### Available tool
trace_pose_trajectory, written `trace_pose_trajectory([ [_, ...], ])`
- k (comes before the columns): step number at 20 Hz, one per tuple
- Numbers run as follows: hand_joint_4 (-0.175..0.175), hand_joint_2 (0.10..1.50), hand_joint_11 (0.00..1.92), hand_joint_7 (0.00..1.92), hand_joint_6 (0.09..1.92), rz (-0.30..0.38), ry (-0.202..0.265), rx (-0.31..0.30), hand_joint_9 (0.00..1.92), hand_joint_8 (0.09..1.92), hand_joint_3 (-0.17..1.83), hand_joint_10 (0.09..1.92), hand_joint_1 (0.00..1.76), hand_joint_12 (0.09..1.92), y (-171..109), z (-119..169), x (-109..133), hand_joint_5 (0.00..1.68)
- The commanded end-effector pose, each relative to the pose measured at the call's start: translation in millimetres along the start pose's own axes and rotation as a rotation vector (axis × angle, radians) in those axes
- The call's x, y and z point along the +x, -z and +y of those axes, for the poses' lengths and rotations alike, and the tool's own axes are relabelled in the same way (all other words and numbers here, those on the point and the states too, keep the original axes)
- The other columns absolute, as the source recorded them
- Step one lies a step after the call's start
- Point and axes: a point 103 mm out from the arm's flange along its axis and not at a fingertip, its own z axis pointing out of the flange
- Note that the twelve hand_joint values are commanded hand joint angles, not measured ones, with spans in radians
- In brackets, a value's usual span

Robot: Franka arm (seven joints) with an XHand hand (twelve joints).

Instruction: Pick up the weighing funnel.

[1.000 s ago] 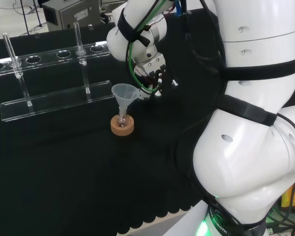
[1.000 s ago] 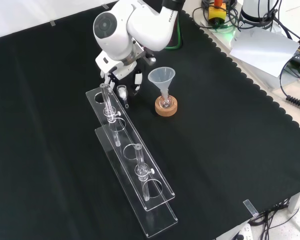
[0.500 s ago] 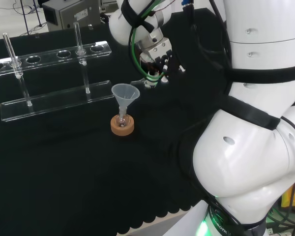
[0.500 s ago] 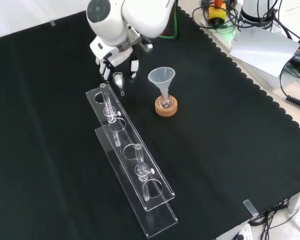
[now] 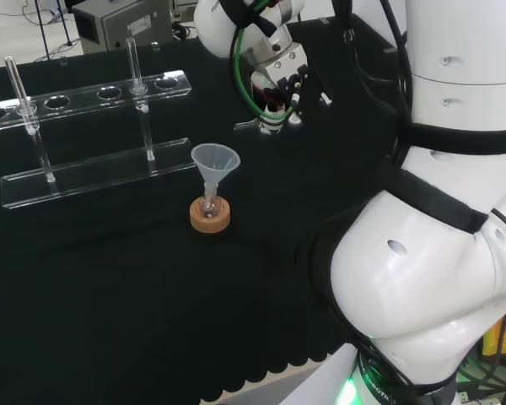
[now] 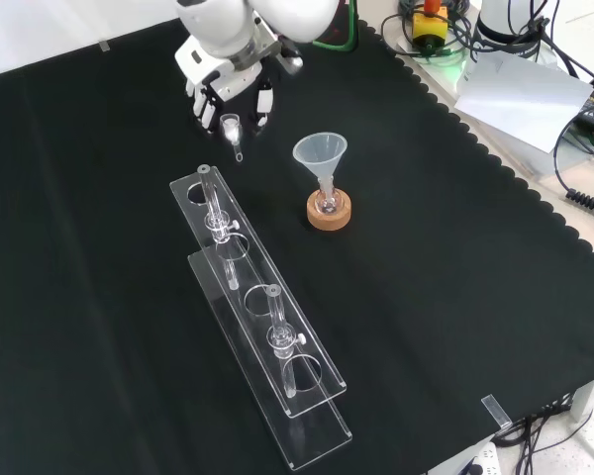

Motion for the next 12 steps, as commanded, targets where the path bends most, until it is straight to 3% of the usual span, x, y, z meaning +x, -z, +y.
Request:
trace_pose_trajectory([
  [1, 0.175, 0.68, 0.91, 0.84, 0.98, -0.027, -0.015, 0.009, 1.12, 0.58, 0.74, 0.27, 1.08, 1.03, 9.7, -21.6, -14.7, 1.12],
  [12, 0.175, 0.68, 0.9, 0.84, 0.98, -0.037, -0.015, 0.001, 1.12, 0.58, 0.75, 0.27, 1.09, 1.03, 28.4, -51.0, -25.2, 1.12],
])
